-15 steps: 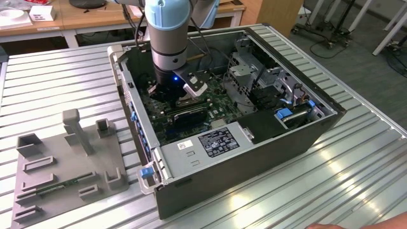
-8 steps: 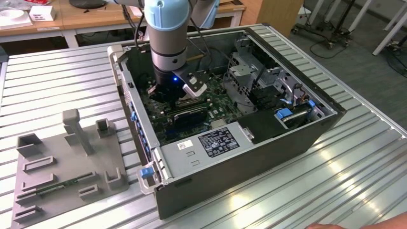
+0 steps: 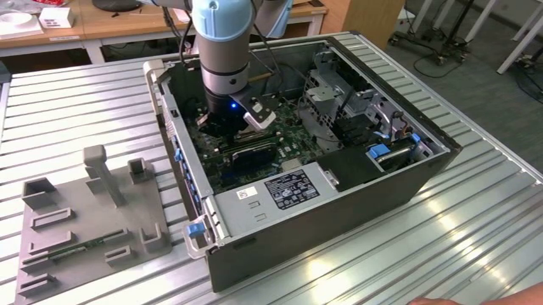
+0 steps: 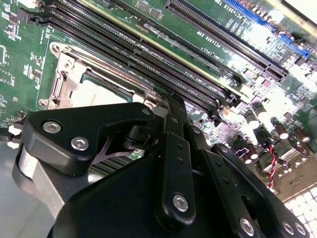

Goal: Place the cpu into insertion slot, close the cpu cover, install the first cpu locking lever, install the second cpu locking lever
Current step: 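Install the second cpu locking lever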

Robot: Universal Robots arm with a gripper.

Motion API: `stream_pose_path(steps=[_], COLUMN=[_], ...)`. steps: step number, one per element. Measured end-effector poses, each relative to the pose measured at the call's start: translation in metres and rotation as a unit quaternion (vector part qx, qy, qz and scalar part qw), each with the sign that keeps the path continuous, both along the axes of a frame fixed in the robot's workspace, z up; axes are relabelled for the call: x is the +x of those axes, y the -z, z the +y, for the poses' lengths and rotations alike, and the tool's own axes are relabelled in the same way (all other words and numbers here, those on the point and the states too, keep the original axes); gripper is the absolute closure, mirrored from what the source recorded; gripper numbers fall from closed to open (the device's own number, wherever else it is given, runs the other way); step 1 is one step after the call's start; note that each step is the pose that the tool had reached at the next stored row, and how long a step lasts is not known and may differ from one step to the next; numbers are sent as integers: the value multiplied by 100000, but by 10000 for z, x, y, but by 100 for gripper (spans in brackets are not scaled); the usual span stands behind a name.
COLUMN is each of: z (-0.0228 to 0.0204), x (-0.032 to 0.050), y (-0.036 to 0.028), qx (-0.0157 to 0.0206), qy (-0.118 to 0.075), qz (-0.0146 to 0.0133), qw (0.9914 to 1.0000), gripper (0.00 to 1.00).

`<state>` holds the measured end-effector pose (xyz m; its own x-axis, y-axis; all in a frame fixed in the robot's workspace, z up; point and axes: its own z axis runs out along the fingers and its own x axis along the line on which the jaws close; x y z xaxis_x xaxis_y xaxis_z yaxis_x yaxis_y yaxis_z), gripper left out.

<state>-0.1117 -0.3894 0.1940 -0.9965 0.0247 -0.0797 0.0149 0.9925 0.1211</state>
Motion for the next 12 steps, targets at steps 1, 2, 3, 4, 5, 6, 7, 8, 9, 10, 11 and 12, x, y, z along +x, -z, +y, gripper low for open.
stream_pose_path(steps=[1,2,3,4,5,6,7,8,9,10,11,12], z=[1,0,0,-1,-2,-2,-2,-2,-2,-1,-1,-4], x=[0,1,1,1,1,1,1,1,1,1,1,0], y=[1,1,1,0,0,-1,-1,-1,-5,-9,-19,-37], qx=[-305,-594,-786,-907,-930,-943,-956,-961,-968,-952,-949,-1005], qy=[-3,-8,-9,-8,-12,-16,-17,-16,-14,-13,-11,-14], qz=[-3,-9,-5,1,5,9,10,12,15,-1,-14,13], qw=[100000,99998,99997,99996,99996,99996,99995,99995,99995,99995,99995,99995], gripper=[89,89,89,89,89,89,89,89,89,89,89,89])
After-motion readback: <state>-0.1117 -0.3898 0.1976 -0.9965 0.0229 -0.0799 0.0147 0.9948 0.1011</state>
